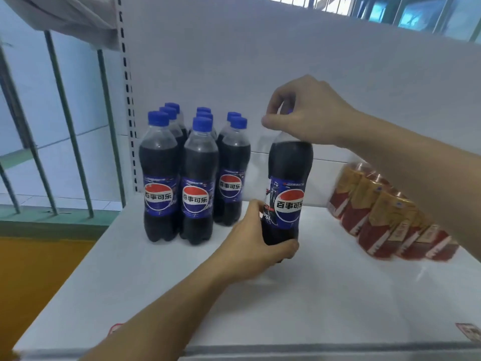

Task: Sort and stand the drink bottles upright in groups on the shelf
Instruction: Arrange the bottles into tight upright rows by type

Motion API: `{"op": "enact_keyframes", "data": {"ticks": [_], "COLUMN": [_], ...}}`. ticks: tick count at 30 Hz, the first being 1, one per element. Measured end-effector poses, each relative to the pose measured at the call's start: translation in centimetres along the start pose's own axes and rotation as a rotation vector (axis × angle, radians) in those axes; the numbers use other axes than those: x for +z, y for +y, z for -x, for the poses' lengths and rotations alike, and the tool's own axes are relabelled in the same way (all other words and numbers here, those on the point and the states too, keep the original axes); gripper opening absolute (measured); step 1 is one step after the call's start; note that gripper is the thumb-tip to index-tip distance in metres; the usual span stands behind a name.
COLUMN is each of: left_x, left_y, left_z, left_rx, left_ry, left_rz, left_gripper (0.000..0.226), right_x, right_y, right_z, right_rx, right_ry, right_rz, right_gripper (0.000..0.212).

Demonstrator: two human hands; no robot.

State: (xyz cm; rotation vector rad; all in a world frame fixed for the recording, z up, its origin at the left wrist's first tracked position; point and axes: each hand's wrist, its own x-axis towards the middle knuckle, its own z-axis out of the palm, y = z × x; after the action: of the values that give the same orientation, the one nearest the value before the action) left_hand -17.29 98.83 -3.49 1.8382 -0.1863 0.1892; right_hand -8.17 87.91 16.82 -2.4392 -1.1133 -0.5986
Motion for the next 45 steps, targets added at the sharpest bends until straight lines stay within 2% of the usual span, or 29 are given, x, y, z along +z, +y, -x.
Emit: {"op": "enact_keyframes", "data": {"ticks": [2,3,5,8,10,12,14,18,20,23,27,29,31,34,37,39,41,43,45], "left_x": [-1.6,-2.3,-3.9,-6.3,-8.3,-10.7,-13.2,-16.0,-16.4,-16.2,-16.0,-16.2,-16.3,-16.4,-16.6,-17.1,-17.9,-19.2,-20.4], "left_y": [0.0,0.1,0.5,1.0,0.9,0.4,-0.6,-3.0,-4.0,-4.9,-5.4,-5.5,-5.6,-5.5,-5.3,-4.9,-4.4,-3.8,-3.3], "left_z": [1.4,1.9,2.9,4.5,6.0,7.0,7.3,7.4,7.5,7.8,8.1,8.2,8.2,8.4,8.5,8.3,7.1,4.5,1.6], "left_rx": [-0.010,-0.025,-0.043,-0.021,0.039,0.091,0.068,-0.016,0.018,0.092,0.150,0.155,0.158,0.179,0.210,0.250,0.206,0.039,-0.189], "left_ry": [-0.027,-0.024,0.016,0.107,0.162,0.199,0.216,0.057,0.006,0.030,0.077,0.084,0.081,0.071,0.103,0.269,0.499,0.714,0.808], "left_rz": [-0.019,-0.032,-0.160,-0.577,-0.771,-0.869,-0.904,-0.954,-0.958,-0.933,-0.906,-0.891,-0.876,-0.855,-0.749,-0.575,-0.399,-0.134,0.262], "left_gripper": [0.060,0.061,0.059,0.053,0.036,0.022,0.021,0.015,0.016,0.018,0.018,0.017,0.016,0.018,0.017,0.014,0.017,0.016,0.014], "right_x": [0.0,0.2,1.1,2.8,3.8,4.6,5.4,6.8,7.5,8.7,10.3,10.6,10.8,11.6,13.9,16.0,17.6,18.4,18.6], "right_y": [-1.4,-1.9,-2.8,-3.4,-3.6,-3.6,-3.6,-2.9,-2.4,-2.2,-3.0,-3.1,-2.6,-0.8,1.2,2.3,2.8,3.0,2.8], "right_z": [0.0,0.0,-0.1,-0.2,-0.4,-0.7,-1.1,-1.5,-1.2,-0.8,-0.3,0.0,0.6,2.2,3.8,4.4,4.4,3.9,3.3], "right_rx": [-0.044,-0.076,-0.125,-0.131,-0.129,-0.122,-0.110,-0.056,-0.027,-0.027,0.000,0.044,0.093,0.218,0.472,0.657,0.806,0.861,0.846], "right_ry": [-0.136,-0.150,-0.099,-0.039,-0.029,-0.004,0.036,0.126,0.215,0.338,0.470,0.489,0.479,0.511,0.505,0.397,0.255,0.173,0.164], "right_rz": [-0.068,-0.084,-0.114,-0.138,-0.139,-0.160,-0.156,-0.149,-0.186,-0.240,-0.384,-0.467,-0.554,-0.754,-0.798,-0.803,-0.862,-0.959,-1.066], "right_gripper": [0.017,0.015,0.004,0.009,0.009,0.009,0.010,0.014,0.014,0.015,0.032,0.036,0.030,0.019,0.022,0.035,0.051,0.056,0.050]}}
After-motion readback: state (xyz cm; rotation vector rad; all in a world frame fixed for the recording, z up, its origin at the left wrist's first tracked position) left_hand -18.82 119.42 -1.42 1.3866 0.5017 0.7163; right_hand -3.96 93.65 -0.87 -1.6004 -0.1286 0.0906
